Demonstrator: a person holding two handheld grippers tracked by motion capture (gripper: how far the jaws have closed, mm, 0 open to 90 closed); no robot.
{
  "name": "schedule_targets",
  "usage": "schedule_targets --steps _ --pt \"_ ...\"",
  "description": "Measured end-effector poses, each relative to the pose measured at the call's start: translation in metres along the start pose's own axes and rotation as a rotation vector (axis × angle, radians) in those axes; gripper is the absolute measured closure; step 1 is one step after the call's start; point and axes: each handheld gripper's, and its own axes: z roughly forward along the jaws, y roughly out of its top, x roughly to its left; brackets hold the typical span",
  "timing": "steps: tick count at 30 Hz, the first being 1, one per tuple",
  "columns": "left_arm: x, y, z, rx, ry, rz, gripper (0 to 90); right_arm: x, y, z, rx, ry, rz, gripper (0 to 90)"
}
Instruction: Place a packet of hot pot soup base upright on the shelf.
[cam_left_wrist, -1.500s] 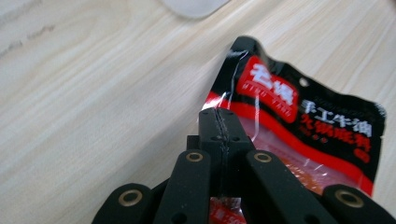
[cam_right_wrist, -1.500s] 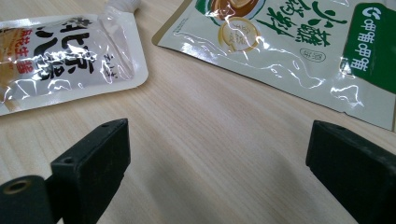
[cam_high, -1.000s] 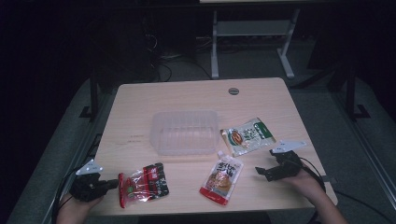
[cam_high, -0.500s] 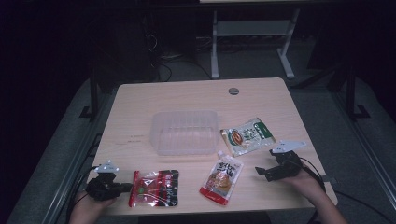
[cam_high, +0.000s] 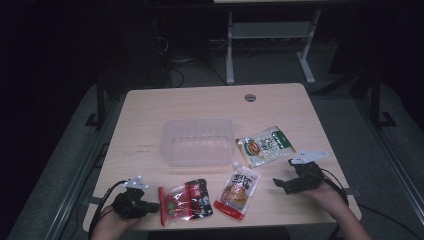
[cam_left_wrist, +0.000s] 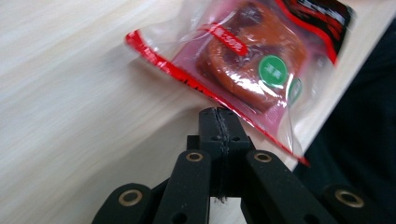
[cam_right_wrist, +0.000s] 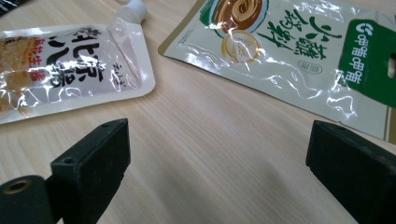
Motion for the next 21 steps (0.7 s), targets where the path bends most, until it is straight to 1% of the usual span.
schedule_targets --steps 1,2,4,5,6,7,8,9,10,11,12,13,14,15,16,19,20,21 --pt "-0.002 0.001 0.002 0.005 0.000 0.015 89.5 0.001 0.001 0.000 -0.004 0.001 0.001 5.8" --pt "-0.003 0.003 0.002 0.011 0.009 0.029 89.2 0.001 0.001 0.000 -0.006 0.003 -0.004 5.8" --pt "-0.003 0.005 0.000 0.004 0.030 0.044 89.2 0.003 0.005 -0.002 -0.017 0.008 -0.016 5.8" --pt "-0.002 0.005 -0.002 -0.002 0.039 0.047 89.3 0.007 0.008 -0.003 -0.027 0.019 -0.024 7.8" --pt "-0.001 0.006 -0.005 -0.038 0.050 0.040 89.3 0.009 0.011 -0.003 -0.036 0.028 -0.027 9.4" --pt "-0.001 0.006 -0.005 -0.038 0.050 0.040 89.4 0.009 0.011 -0.003 -0.036 0.028 -0.027 9.4" --pt "-0.002 0.007 -0.007 -0.058 0.054 0.037 89.4 0.011 0.014 -0.004 -0.041 0.037 -0.037 9.5" --pt "-0.002 0.008 -0.009 -0.069 0.057 0.047 89.5 0.018 0.022 -0.004 -0.052 0.059 -0.051 10.0" --pt "-0.002 0.009 -0.010 -0.075 0.057 0.053 89.5 0.018 0.022 -0.004 -0.052 0.059 -0.051 10.0" --pt "-0.003 0.011 -0.010 -0.087 0.056 0.058 89.5 0.020 0.025 -0.003 -0.058 0.069 -0.063 11.2" --pt "-0.005 0.012 -0.010 -0.095 0.051 0.060 89.5 0.028 0.032 -0.003 -0.065 0.106 -0.062 12.3" --pt "-0.006 0.015 -0.009 -0.089 0.050 0.073 89.5 0.028 0.032 -0.003 -0.065 0.106 -0.062 12.3" --pt "-0.007 0.016 -0.006 -0.095 0.047 0.071 89.5 0.036 0.039 0.000 -0.068 0.150 -0.069 12.4" --pt "-0.008 0.018 -0.005 -0.081 0.046 0.085 89.5 0.036 0.039 0.000 -0.068 0.150 -0.069 12.4" --pt "-0.008 0.020 -0.002 -0.078 0.049 0.090 89.5 0.040 0.043 0.003 -0.073 0.165 -0.084 12.5" --pt "-0.010 0.023 0.003 -0.058 0.058 0.104 89.5 0.053 0.054 0.010 -0.070 0.215 -0.100 12.9" --pt "-0.010 0.022 0.004 -0.051 0.067 0.113 89.5 0.060 0.060 0.015 -0.065 0.248 -0.118 12.9" --pt "-0.010 0.022 0.005 -0.052 0.067 0.111 89.5 0.060 0.060 0.015 -0.065 0.248 -0.118 12.9"
